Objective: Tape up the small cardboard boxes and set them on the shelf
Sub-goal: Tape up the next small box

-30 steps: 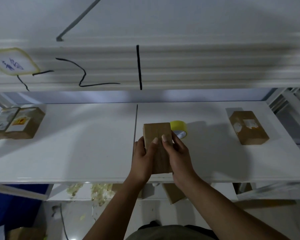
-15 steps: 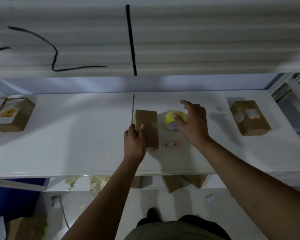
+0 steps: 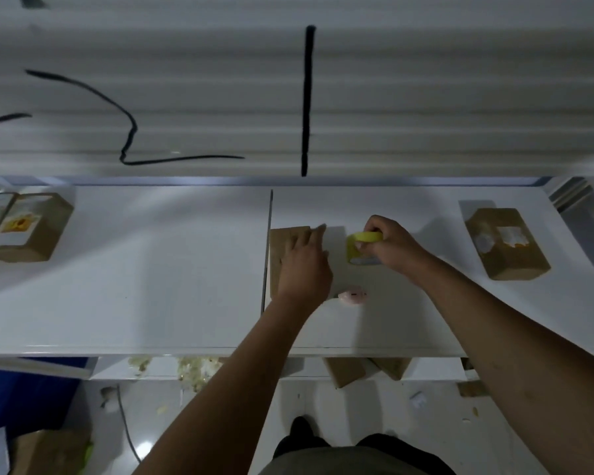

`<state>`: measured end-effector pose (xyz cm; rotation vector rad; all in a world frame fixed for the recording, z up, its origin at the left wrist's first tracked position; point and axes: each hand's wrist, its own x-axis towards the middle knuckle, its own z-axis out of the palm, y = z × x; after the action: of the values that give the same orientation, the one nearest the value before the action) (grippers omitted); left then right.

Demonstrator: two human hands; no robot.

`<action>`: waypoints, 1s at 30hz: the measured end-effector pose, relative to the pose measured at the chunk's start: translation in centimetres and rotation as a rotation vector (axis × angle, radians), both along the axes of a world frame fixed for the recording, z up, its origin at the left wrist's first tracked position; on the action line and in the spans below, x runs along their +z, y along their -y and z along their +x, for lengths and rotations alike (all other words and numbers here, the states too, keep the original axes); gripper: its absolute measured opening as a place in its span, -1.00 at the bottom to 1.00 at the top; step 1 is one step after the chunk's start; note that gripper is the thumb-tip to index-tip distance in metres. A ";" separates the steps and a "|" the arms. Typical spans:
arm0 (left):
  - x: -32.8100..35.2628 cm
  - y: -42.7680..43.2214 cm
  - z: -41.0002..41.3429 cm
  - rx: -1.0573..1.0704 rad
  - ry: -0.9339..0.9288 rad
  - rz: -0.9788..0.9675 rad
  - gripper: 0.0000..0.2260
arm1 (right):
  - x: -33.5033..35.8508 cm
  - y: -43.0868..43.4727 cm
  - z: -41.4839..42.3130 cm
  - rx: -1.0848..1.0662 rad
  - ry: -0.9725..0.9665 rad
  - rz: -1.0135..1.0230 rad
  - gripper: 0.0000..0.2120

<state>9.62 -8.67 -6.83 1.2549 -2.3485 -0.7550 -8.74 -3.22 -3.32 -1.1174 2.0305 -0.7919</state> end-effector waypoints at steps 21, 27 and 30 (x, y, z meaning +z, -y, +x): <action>6.4 6.3 4.5 -0.138 -0.551 0.795 -0.94 | 10.2 -3.9 -1.3 0.011 0.283 -0.204 -0.64; 5.1 6.3 10.5 0.107 -0.450 0.832 -0.89 | 5.2 -0.8 3.2 0.208 0.163 -0.238 -0.61; 3.4 6.1 11.4 0.274 -0.484 0.842 -0.91 | 3.6 0.9 3.8 0.181 -0.018 -0.162 -0.67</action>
<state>21.04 -14.76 -3.38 1.4229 -1.4454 -1.8051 -4.92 -4.11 0.32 -1.3819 1.8744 -0.8675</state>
